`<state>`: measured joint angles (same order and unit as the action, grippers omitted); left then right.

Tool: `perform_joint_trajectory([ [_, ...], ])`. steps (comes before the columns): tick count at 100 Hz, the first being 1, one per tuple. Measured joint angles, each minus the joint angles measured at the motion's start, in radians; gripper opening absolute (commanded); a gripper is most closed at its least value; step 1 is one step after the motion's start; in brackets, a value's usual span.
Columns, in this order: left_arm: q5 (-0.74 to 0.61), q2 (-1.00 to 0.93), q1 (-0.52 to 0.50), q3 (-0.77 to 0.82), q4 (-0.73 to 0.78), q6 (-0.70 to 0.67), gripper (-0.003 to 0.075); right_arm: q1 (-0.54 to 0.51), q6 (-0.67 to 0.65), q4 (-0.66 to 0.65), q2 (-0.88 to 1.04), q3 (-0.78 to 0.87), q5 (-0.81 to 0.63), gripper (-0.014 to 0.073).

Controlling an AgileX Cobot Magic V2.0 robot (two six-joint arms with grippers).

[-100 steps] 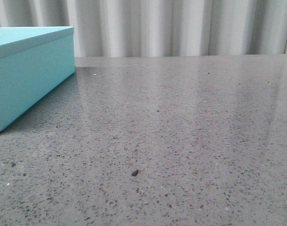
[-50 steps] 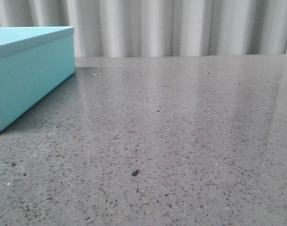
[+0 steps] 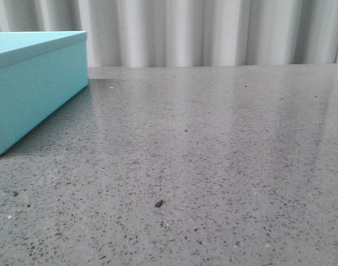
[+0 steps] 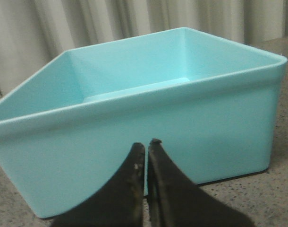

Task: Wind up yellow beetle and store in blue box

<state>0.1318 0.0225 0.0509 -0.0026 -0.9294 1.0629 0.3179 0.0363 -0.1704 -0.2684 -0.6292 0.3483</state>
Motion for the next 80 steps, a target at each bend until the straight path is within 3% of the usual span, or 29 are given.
perform_joint_trajectory([
  [40, 0.012, -0.026, 0.000, 0.000, 0.422, 0.000, -0.0021, 0.000, 0.000, 0.000, 0.000, 0.002, 0.006, -0.0041],
  [80, 0.079, -0.026, 0.000, 0.000, 0.576, 0.000, -0.0021, 0.000, 0.000, 0.003, 0.000, 0.097, 0.007, -0.0041],
])
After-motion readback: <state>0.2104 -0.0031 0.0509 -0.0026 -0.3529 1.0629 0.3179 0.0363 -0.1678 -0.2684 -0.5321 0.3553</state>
